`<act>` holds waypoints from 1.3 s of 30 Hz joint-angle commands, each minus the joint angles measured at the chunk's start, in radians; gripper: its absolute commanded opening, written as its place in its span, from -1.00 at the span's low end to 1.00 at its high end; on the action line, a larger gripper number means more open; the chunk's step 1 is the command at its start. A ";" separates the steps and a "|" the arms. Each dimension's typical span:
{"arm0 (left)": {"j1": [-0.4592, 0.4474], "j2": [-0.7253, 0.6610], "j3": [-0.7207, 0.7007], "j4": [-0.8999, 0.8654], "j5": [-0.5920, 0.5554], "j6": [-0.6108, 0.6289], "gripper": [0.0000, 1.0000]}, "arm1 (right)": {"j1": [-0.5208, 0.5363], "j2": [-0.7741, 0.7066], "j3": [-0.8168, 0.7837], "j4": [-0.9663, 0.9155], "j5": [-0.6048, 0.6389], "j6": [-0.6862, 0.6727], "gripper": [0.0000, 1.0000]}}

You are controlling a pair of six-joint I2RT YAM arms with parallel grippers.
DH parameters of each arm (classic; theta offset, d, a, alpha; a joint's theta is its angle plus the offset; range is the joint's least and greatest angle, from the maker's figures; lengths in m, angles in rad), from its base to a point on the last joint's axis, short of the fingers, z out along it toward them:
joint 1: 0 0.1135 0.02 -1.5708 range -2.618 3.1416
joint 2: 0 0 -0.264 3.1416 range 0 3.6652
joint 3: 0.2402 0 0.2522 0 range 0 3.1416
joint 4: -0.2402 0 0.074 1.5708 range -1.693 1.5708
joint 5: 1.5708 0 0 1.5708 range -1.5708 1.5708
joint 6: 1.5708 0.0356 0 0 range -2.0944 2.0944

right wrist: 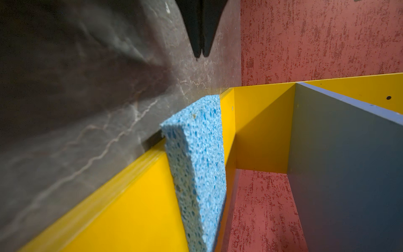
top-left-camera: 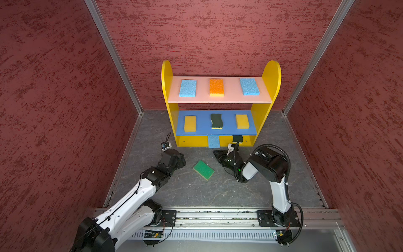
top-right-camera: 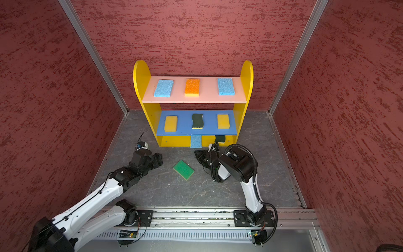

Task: Arrange cleaning sponges on a shelf
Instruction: Move the cleaning sponge to the shelf.

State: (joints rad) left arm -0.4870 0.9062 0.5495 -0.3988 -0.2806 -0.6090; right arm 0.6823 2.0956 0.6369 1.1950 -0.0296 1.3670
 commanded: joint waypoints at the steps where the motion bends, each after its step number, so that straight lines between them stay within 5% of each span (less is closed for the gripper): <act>1: 0.008 0.009 -0.015 0.022 0.014 0.017 0.53 | 0.015 0.042 -0.005 0.064 0.054 0.023 -1.00; 39: 0.091 -0.070 0.007 -0.083 0.070 -0.047 0.57 | 0.088 -0.023 0.158 -0.283 0.327 0.122 -1.00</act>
State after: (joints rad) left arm -0.4053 0.8486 0.5495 -0.4686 -0.2234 -0.6430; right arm 0.7628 2.0945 0.7792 0.9443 0.2565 1.4734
